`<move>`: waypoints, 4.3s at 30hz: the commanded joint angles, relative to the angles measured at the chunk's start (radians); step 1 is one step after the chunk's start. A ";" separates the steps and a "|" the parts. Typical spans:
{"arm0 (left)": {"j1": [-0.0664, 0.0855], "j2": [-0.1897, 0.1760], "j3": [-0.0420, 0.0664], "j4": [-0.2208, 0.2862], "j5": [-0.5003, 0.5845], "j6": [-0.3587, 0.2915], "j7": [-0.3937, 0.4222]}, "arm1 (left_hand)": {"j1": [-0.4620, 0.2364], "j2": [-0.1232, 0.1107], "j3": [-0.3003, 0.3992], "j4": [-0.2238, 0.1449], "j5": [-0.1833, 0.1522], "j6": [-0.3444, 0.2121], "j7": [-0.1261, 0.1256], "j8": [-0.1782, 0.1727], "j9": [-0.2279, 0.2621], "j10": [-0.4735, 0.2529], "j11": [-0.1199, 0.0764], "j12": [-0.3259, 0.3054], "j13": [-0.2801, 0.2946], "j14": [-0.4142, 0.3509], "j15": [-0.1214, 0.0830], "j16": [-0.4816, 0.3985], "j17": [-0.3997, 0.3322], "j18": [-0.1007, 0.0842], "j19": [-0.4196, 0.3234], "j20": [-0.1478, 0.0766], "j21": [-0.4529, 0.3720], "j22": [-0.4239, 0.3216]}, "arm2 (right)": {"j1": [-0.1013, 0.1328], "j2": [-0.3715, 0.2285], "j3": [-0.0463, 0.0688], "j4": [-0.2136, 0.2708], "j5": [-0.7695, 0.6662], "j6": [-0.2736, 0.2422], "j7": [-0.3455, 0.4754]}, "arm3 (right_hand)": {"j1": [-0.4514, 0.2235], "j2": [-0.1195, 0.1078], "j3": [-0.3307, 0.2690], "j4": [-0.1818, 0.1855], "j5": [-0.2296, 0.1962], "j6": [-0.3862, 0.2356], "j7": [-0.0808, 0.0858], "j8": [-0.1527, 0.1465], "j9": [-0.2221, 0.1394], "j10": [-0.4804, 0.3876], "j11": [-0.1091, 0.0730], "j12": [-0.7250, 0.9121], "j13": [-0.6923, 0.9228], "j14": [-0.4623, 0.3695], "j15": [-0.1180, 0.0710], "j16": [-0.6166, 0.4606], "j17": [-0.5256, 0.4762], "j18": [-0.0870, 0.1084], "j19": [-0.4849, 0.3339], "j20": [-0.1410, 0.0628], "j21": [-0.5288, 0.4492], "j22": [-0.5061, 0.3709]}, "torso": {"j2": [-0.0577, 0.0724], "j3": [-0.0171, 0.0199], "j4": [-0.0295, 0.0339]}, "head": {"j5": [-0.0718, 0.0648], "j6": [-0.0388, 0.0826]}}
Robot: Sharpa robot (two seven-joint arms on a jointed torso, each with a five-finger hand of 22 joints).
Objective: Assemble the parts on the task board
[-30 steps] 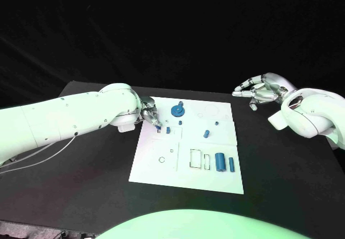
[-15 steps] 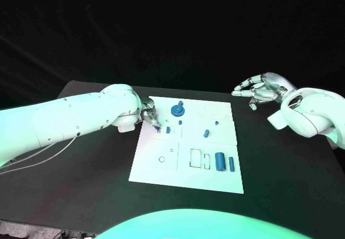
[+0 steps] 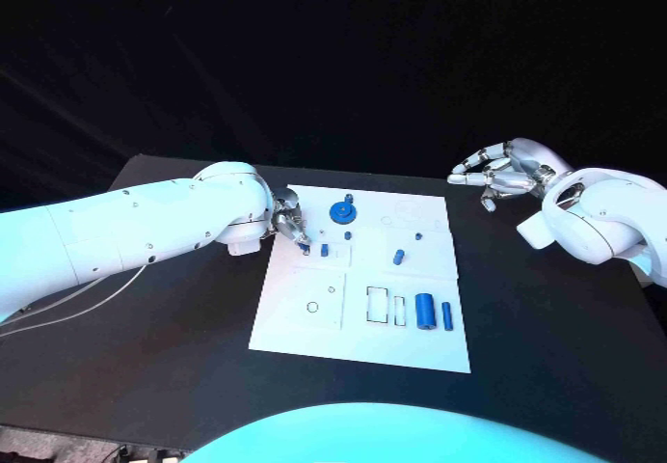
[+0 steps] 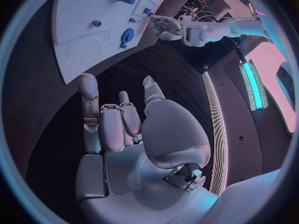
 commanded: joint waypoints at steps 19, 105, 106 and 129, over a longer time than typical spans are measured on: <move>-0.003 -0.007 -0.002 0.017 0.007 0.018 -0.003 | -0.005 0.007 0.113 -0.098 0.004 0.031 -0.034 0.014 0.009 0.025 -0.012 0.004 0.127 0.103 -0.009 0.002 0.263 -0.005 0.026 -0.010 0.011 0.156 | -0.001 0.001 0.000 0.000 -0.002 0.005 0.006 | 0.003 0.007 -0.008 0.001 0.005 -0.010 0.000 0.006 0.001 -0.003 0.002 -0.001 0.001 0.019 0.002 0.000 0.001 0.008 -0.005 0.001 -0.004 0.001 | -0.001 0.0001 0.0000 | 0.002 -0.003; -0.005 -0.009 -0.003 0.019 0.022 0.014 -0.021 | -0.075 -0.018 -0.053 -0.040 0.004 0.084 -0.075 0.046 0.026 0.035 -0.047 -0.001 0.120 0.103 -0.039 0.002 0.263 -0.015 0.051 -0.036 0.038 0.189 | -0.003 -0.002 0.000 0.000 -0.002 0.009 0.007 | 0.002 0.009 -0.010 0.003 0.008 -0.010 0.000 0.009 0.001 0.000 0.002 0.002 0.003 0.020 0.002 0.001 0.003 0.008 -0.004 0.001 -0.005 0.001 | 0.000 -0.0001 -0.0006 | 0.001 -0.011; -0.005 -0.010 -0.003 0.019 0.022 0.013 -0.022 | -0.072 -0.017 -0.062 -0.039 0.004 0.092 -0.078 0.053 0.031 0.044 -0.048 0.010 0.139 0.103 -0.040 0.002 0.263 -0.016 0.052 -0.037 0.039 0.190 | -0.003 -0.002 0.000 0.000 -0.002 0.009 0.007 | 0.002 0.009 -0.010 0.003 0.008 -0.010 0.000 0.009 0.001 0.000 0.002 0.002 0.003 0.020 0.002 0.001 0.003 0.008 -0.004 0.001 -0.005 0.001 | 0.000 0.0000 -0.0004 | 0.001 -0.012; -0.005 -0.007 -0.003 0.009 0.029 0.004 -0.035 | -0.079 -0.007 -0.110 -0.007 0.004 0.099 -0.085 0.075 0.052 0.050 -0.056 0.016 0.153 0.103 -0.047 0.002 0.263 -0.016 0.053 -0.042 0.040 0.191 | -0.003 -0.002 0.000 0.002 -0.002 0.007 0.008 | 0.002 0.010 -0.012 0.003 0.009 -0.010 0.000 0.011 0.001 -0.002 0.002 0.001 0.002 0.019 0.002 -0.002 0.001 0.008 -0.005 0.001 -0.009 -0.001 | 0.000 0.0002 -0.0006 | -0.001 -0.009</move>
